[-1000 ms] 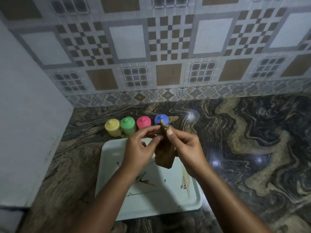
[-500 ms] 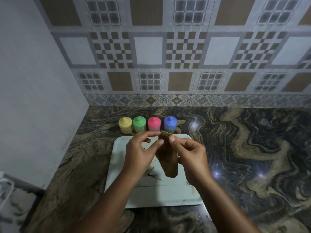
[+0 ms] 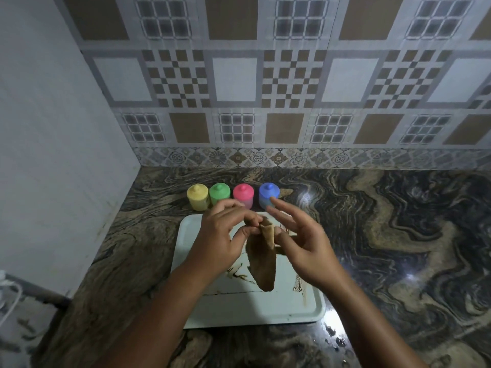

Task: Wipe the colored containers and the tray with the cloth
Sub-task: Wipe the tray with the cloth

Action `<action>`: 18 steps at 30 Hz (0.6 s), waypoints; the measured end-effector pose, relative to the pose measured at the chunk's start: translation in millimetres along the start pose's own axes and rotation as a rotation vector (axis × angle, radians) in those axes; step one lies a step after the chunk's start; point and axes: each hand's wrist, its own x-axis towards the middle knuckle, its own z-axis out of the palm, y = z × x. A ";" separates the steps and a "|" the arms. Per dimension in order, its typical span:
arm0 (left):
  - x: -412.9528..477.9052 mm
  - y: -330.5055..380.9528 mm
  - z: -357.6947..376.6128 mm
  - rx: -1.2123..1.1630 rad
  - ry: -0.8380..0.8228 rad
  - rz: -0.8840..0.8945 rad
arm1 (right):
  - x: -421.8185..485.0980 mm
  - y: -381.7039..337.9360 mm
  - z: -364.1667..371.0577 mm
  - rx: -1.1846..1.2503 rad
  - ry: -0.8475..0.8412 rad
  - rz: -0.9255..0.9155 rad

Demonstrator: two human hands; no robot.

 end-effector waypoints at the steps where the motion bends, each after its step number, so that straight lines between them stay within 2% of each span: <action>1: 0.6 0.2 -3.7 0.014 -0.016 0.044 | 1.3 1.3 -4.8 -0.133 -0.020 -0.059; 3: 2.7 -0.5 -12.1 0.020 -0.021 0.098 | 4.3 6.2 -13.1 -0.367 -0.015 -0.131; 5: 5.1 -0.7 -22.3 0.017 -0.002 0.106 | 6.4 8.4 -15.9 -0.469 0.031 -0.139; 8: 9.1 7.4 -39.7 -0.088 -0.064 0.046 | 7.5 0.7 -13.0 -0.351 0.017 -0.148; 12: 16.0 23.7 -61.4 -0.158 -0.185 0.076 | 15.0 -19.6 -3.4 -0.239 -0.175 -0.107; 15: 22.5 35.9 -82.3 -0.097 -0.173 0.145 | 20.0 -30.3 1.8 -0.154 -0.143 -0.119; 18: 27.2 45.9 -105.2 -0.140 -0.167 0.002 | 25.0 -45.5 -2.7 -0.074 -0.106 -0.140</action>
